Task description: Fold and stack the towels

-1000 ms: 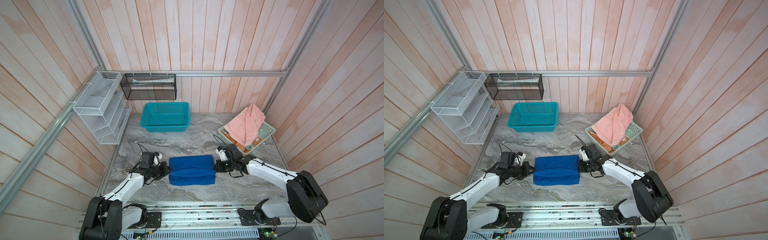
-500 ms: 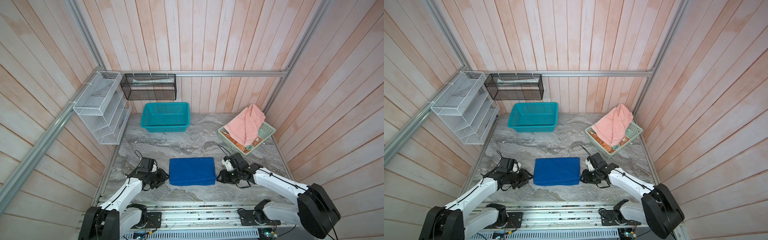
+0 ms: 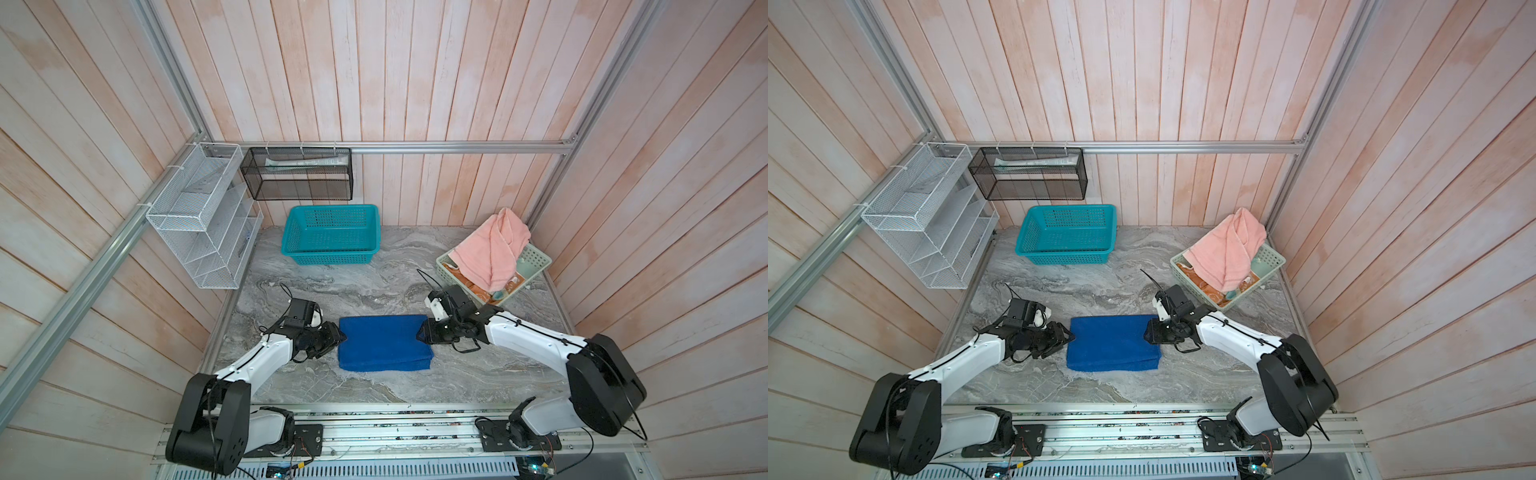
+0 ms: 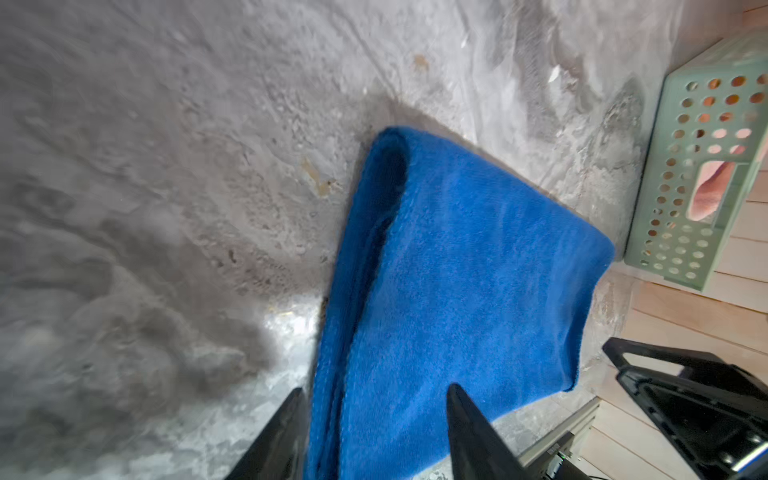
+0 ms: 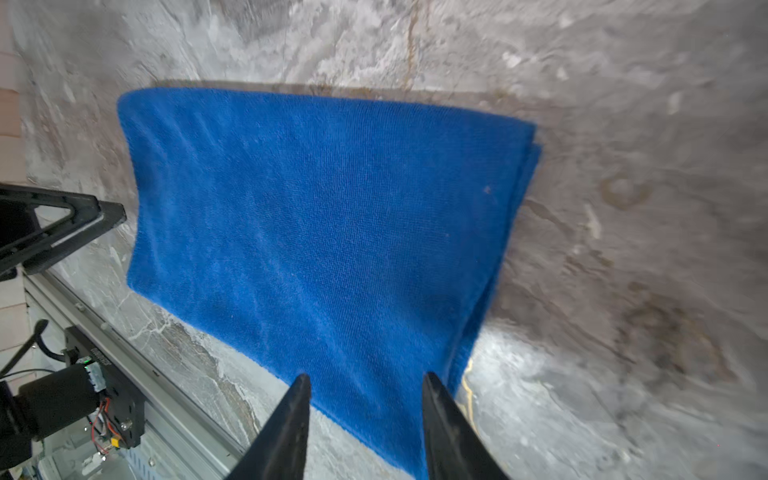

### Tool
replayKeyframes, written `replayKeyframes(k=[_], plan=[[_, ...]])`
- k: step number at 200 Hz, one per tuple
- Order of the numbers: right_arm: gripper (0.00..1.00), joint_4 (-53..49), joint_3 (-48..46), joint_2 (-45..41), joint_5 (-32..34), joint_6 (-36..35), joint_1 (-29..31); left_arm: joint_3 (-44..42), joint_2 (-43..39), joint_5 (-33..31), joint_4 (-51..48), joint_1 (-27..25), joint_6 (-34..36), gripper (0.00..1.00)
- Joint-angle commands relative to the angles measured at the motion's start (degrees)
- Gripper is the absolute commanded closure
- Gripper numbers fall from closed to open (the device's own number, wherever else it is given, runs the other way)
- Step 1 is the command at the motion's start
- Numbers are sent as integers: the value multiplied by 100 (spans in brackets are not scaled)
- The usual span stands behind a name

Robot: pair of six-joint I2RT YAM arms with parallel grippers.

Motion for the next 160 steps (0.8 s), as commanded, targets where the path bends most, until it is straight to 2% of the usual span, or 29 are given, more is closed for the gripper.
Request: replayKeyframes(k=[1,31,58,69,91,101,126,160], plan=[[58,32,-84,363,-46,-178,74,46,369,437,499,-13,243,43],[60,201,-337,451,25,-208,60,-17,800,660,798,-12,209,43],[61,164,-105,550,33,-365,35,28,1154,923,1077,-110,129,44],[61,118,72,558,79,-454,2,115,1283,982,1129,-170,128,50],[59,92,583,571,301,-678,-204,375,1413,942,1102,-253,219,79],[58,202,927,666,466,-726,-321,490,1430,850,1057,-285,278,88],[54,376,2369,1429,499,-911,-642,794,1475,681,873,-313,467,100],[52,376,4826,3048,197,-855,-903,1137,1418,617,834,-319,652,100]])
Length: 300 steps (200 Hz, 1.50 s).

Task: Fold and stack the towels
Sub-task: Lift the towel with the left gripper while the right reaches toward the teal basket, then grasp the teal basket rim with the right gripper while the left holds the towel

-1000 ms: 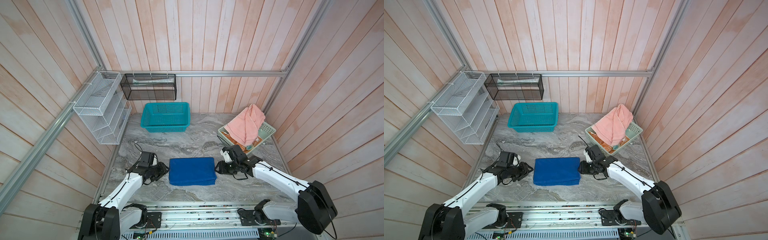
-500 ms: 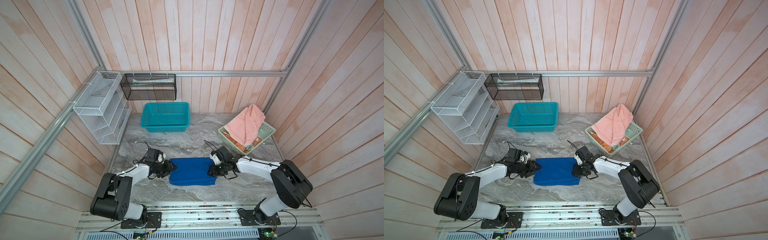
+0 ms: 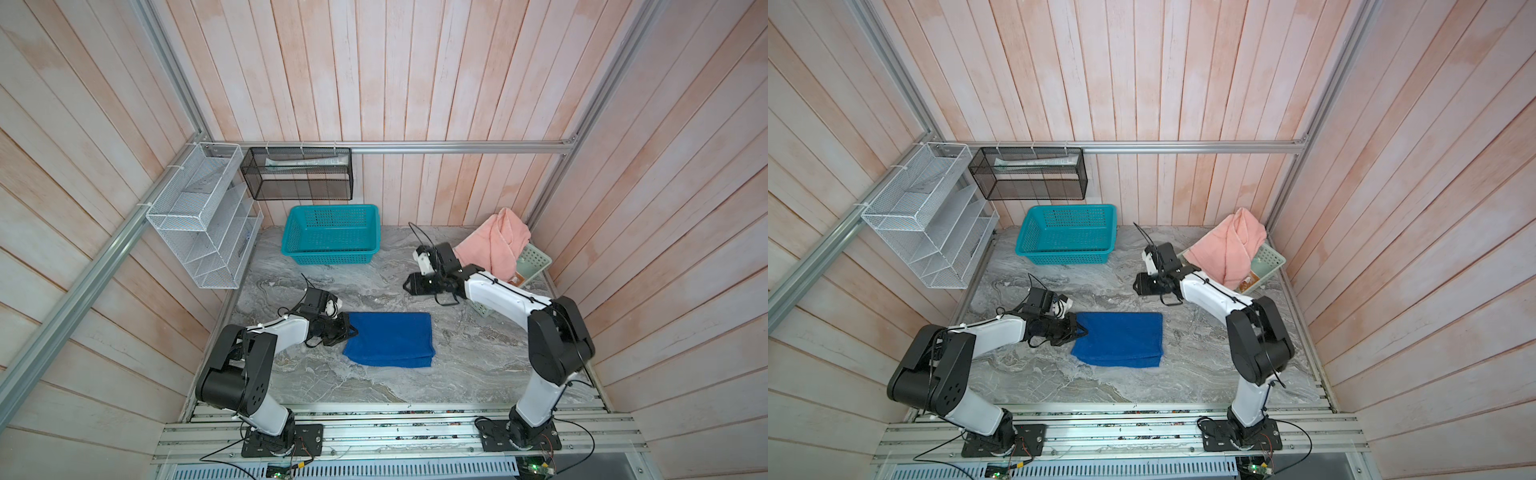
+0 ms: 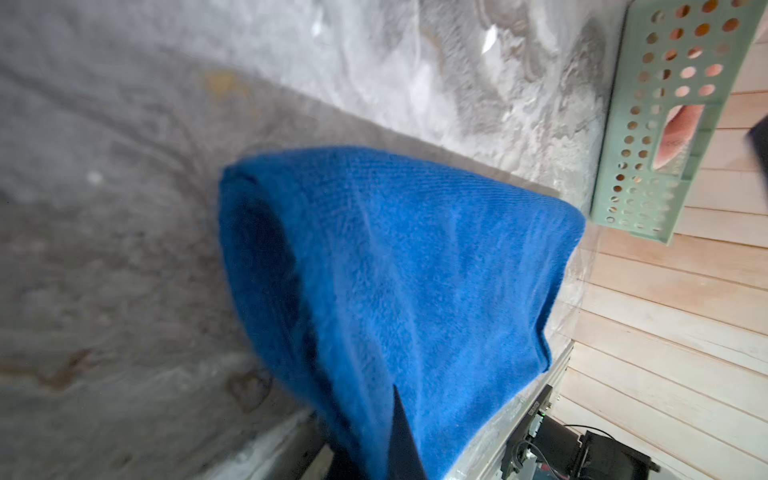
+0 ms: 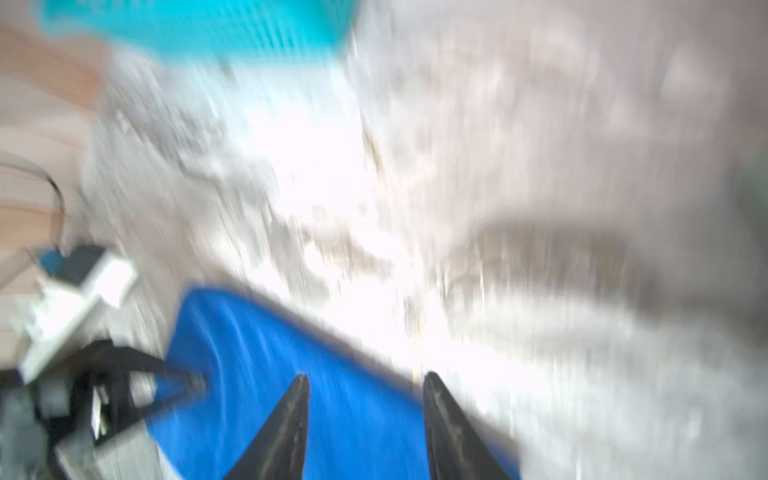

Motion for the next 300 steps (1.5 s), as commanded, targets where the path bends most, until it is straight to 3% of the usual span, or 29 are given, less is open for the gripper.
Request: replayKeyframes(k=[1,58,81,120,151,179,225,300], plan=[[52,76,1318,949,-142,-75,-153,313,3,-138,-70,-17,300,100],[50,-1044,5682,3759,-1182,535,-376,988,102,-257,-549,-29,823,100],[50,-978,6442,4336,-1642,936,-387,913,207,-141,-404,-29,784,100],[52,-108,5830,4503,-2212,1606,-396,758,247,-2,-229,-33,750,100],[68,286,5573,4433,-2741,1920,-366,604,80,-31,-201,-27,734,100],[83,694,4916,3958,-2785,2161,-262,390,-136,-50,-89,-26,594,100],[97,1156,3979,3395,-3100,2440,-117,21,-705,-125,-28,-30,434,100],[99,2604,1432,1953,-3563,3640,32,-361,-1534,-335,-338,-37,385,100]])
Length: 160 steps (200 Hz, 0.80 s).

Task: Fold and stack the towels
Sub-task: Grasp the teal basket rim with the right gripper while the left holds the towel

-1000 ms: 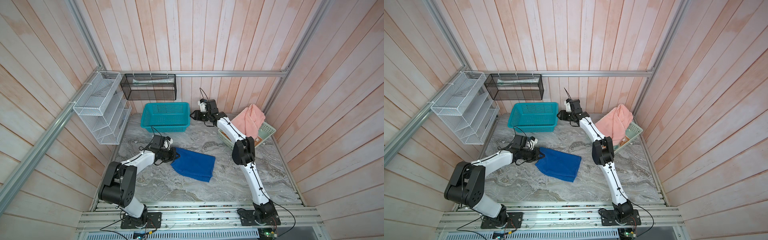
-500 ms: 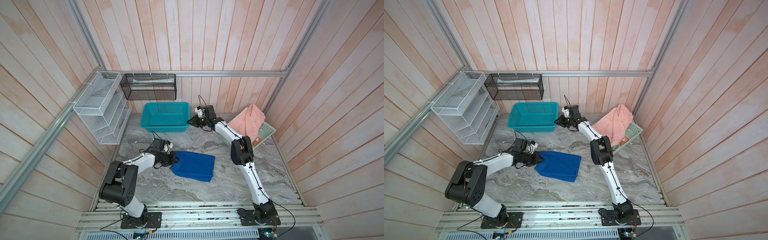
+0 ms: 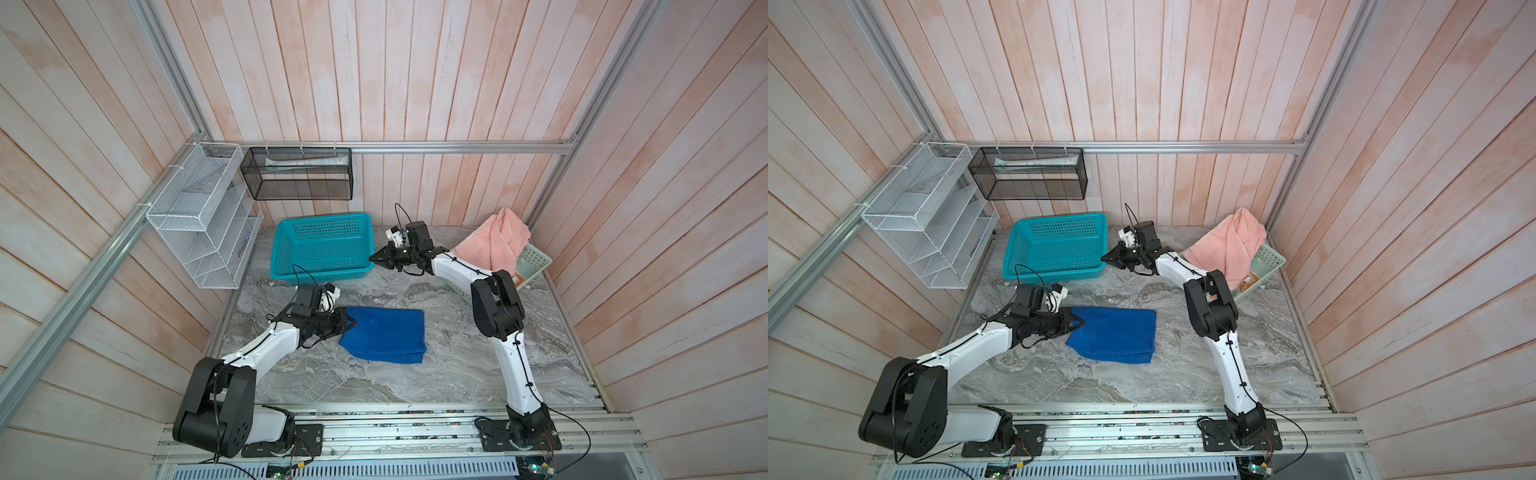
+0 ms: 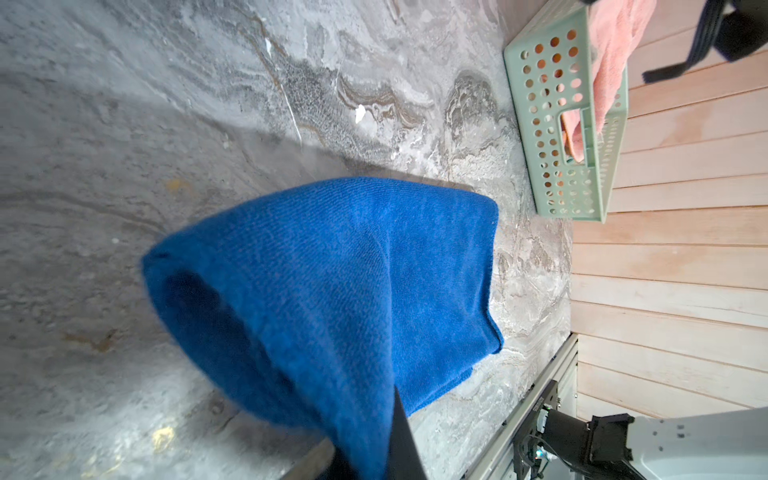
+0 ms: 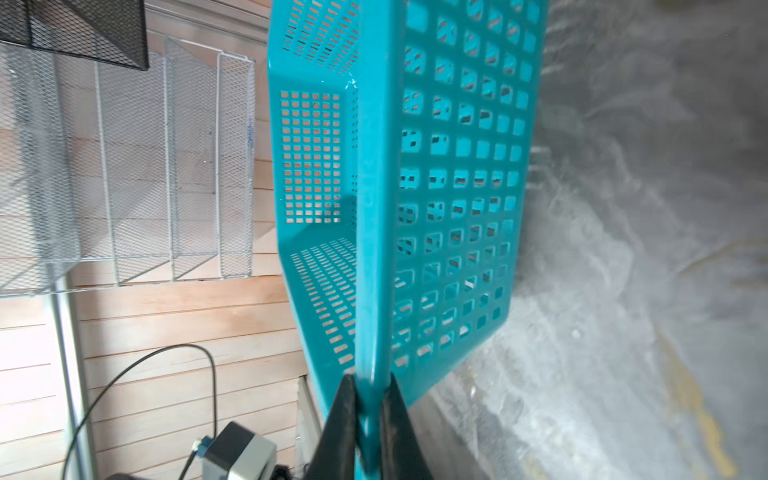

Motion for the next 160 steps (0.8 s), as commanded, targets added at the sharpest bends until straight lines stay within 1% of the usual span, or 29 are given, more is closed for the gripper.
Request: replayKeyframes(k=[1,5,6,10,12,13,16,18,22,31,40,59,69,83,115,139,160], plan=[[98,759,-593,-501,-340,373,68,-114,-167,-172,-135,-25,-12,100],[95,758,-679,-544,-331,360,69,-120,-177,-182,-171,-26,-19,100],[92,760,-725,-565,-319,347,74,-123,-177,-183,-172,-30,-21,100],[85,745,-805,-621,-301,318,76,-132,-178,-199,-195,-31,-49,100],[83,738,-820,-637,-296,311,77,-132,-178,-209,-207,-32,-56,100],[80,731,-855,-654,-280,295,78,-133,-178,-218,-212,-33,-62,100],[77,725,-887,-674,-271,278,78,-133,-178,-233,-229,-35,-73,100],[73,721,-931,-705,-258,260,78,-132,-167,-242,-244,-38,-82,100],[69,712,-985,-745,-230,233,78,-134,-170,-245,-256,-40,-92,100],[62,707,-1088,-821,-206,193,63,-109,-147,-236,-273,-47,-119,100],[57,712,-1147,-888,-191,158,56,-60,-150,-259,-308,-66,-145,100],[51,612,-1165,-1023,-187,20,50,182,-174,-457,-511,-223,-135,100],[48,427,-1158,-1119,-176,-159,42,405,-164,-614,-697,-359,-87,100],[46,114,-1175,-1280,-108,-449,24,753,-106,-733,-917,-580,-53,100],[44,-478,-1384,-1737,167,-1137,-100,1703,228,-1050,-1354,-1037,-6,100],[44,-613,-1737,-2120,245,-1392,-303,2573,671,-1277,-1678,-1348,55,100],[44,-609,-2135,-2508,380,-1558,-534,3405,1183,-1401,-1921,-1506,138,100]])
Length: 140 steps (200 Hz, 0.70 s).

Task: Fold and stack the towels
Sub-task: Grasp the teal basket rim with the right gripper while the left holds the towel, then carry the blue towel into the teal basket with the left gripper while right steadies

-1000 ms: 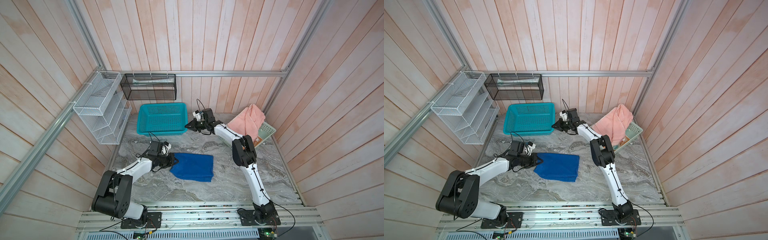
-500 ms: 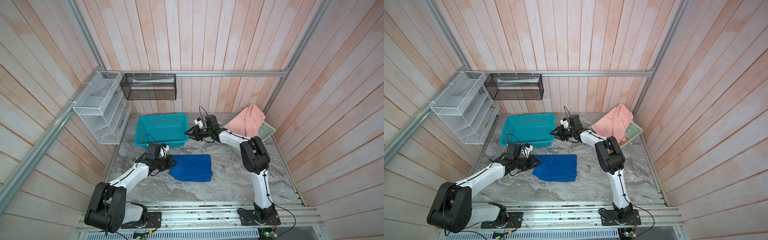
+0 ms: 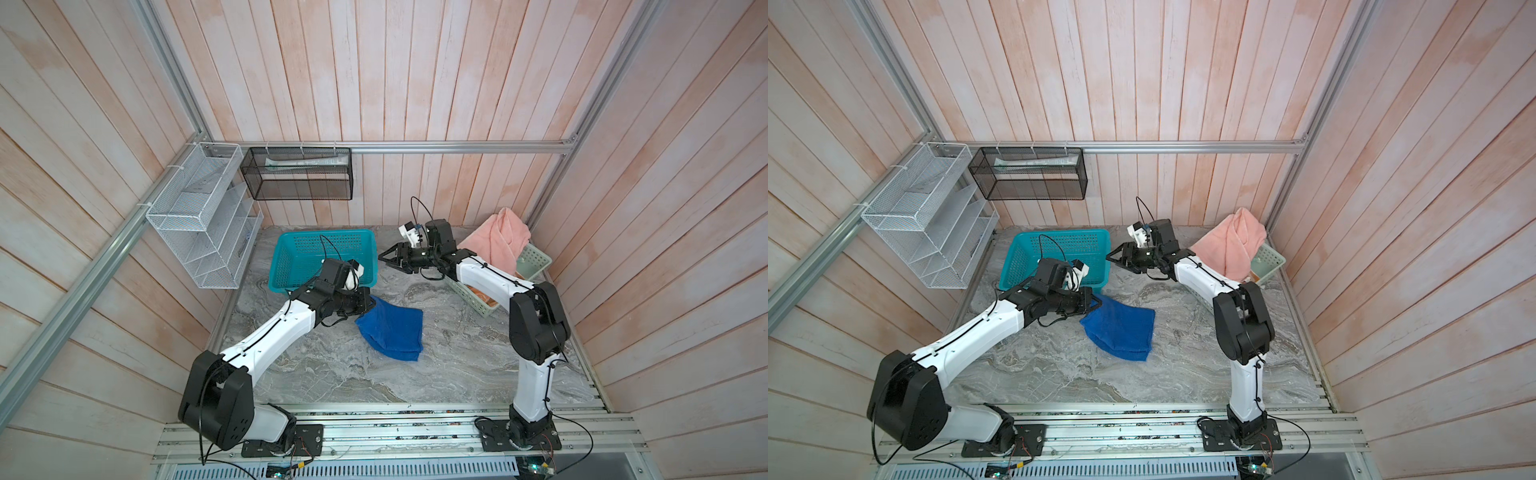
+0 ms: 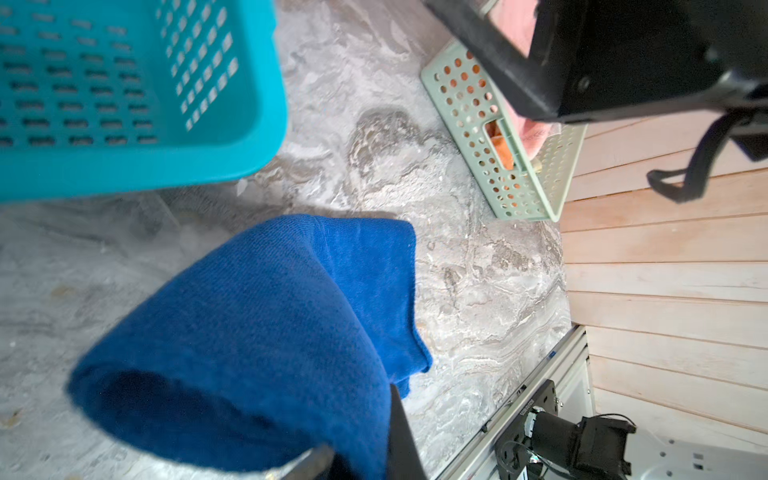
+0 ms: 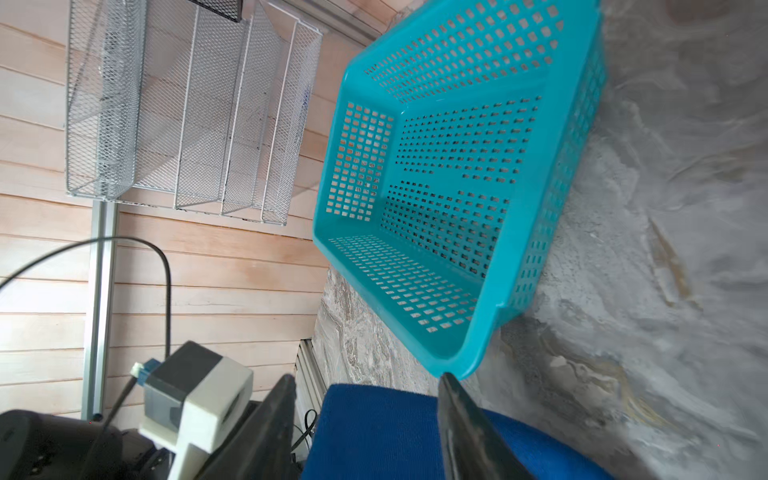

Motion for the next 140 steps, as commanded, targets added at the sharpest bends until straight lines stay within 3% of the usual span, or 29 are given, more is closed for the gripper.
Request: replayKeyframes(k=[1,73,140], plan=[[44,-290,-434,-386,267,-470,-286,831,507,-341,-420,-161,204,100],[44,-225,-1403,-1089,246,-874,-1228,3957,2274,-386,-1231,-250,730,100],[44,-293,-1347,-835,100,-1011,-1344,6128,3064,112,-2662,894,1361,100]])
